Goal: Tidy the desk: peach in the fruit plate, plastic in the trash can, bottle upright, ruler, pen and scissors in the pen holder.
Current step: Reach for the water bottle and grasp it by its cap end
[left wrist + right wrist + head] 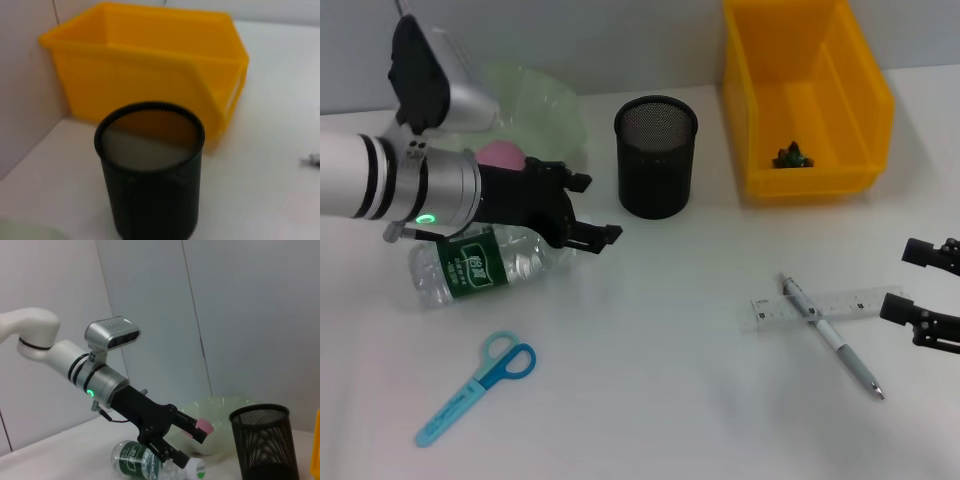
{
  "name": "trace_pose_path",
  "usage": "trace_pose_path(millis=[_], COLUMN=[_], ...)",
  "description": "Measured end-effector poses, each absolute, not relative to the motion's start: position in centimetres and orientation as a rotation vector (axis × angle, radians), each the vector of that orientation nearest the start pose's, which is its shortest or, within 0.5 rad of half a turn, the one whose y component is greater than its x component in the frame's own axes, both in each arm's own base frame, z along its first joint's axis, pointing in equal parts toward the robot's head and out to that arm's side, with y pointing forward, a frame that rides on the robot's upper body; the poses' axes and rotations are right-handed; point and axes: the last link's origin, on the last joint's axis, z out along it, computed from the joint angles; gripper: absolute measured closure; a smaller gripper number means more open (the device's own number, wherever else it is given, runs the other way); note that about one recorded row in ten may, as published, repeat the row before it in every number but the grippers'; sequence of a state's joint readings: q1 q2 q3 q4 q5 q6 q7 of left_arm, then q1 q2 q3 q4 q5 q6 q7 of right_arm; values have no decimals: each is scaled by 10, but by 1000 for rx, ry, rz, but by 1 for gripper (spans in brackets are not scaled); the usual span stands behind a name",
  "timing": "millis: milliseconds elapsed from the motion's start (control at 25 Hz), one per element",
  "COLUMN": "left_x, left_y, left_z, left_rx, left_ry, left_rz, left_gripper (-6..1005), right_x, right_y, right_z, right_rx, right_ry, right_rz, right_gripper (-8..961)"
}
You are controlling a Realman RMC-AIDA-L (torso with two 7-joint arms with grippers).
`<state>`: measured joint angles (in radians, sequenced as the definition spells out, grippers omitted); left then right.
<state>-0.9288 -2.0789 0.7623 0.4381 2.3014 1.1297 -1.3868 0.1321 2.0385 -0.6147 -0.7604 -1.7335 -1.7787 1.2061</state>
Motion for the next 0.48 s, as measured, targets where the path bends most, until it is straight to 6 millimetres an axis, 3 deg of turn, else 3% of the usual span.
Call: trace_pose_path(millis=[480], left_x=[-190], left_y=[421], left_z=[-61], left_rx=[-2825], left_ry=[-299], left_rz=[26], left_gripper=[136], right_x=[336], right_y=[226], right_z=[61], right_rx=[-2436], right_ry=[614], right_rz=[893], right_gripper=[120])
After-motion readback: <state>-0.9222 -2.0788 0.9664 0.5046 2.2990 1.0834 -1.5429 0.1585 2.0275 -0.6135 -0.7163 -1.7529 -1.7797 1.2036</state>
